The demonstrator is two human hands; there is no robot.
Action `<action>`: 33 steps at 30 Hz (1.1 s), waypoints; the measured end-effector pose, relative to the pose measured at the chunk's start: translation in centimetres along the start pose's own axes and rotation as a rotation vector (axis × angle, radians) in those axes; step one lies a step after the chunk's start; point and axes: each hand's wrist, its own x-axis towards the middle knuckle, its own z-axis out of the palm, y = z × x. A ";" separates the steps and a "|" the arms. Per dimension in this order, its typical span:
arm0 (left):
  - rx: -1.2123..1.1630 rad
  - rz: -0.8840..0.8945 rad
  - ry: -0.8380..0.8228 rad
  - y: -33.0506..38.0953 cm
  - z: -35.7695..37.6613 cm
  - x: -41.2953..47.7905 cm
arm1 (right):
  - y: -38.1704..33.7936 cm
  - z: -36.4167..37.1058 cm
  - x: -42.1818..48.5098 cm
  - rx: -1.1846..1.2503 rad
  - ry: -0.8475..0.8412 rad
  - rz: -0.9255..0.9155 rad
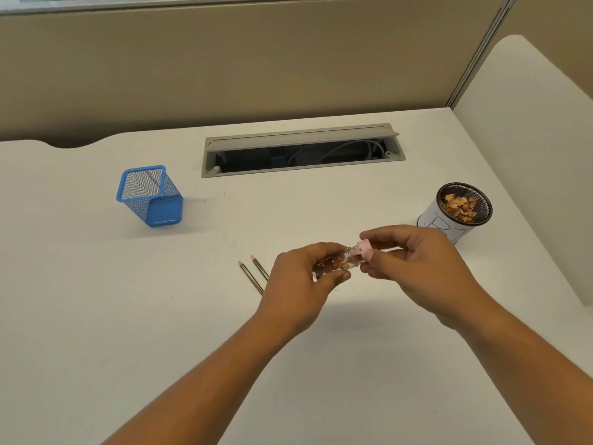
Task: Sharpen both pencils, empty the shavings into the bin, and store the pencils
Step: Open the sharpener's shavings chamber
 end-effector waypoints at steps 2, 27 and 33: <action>-0.021 -0.005 0.001 -0.1 0.1 0.0 | 0.1 0.1 0.1 0.004 0.017 -0.014; -0.087 -0.061 0.007 -0.5 1.5 -0.2 | 0.7 0.2 0.1 0.167 0.179 0.033; -0.067 -0.061 0.007 -0.6 1.7 0.0 | 1.1 0.2 0.2 0.206 0.172 0.018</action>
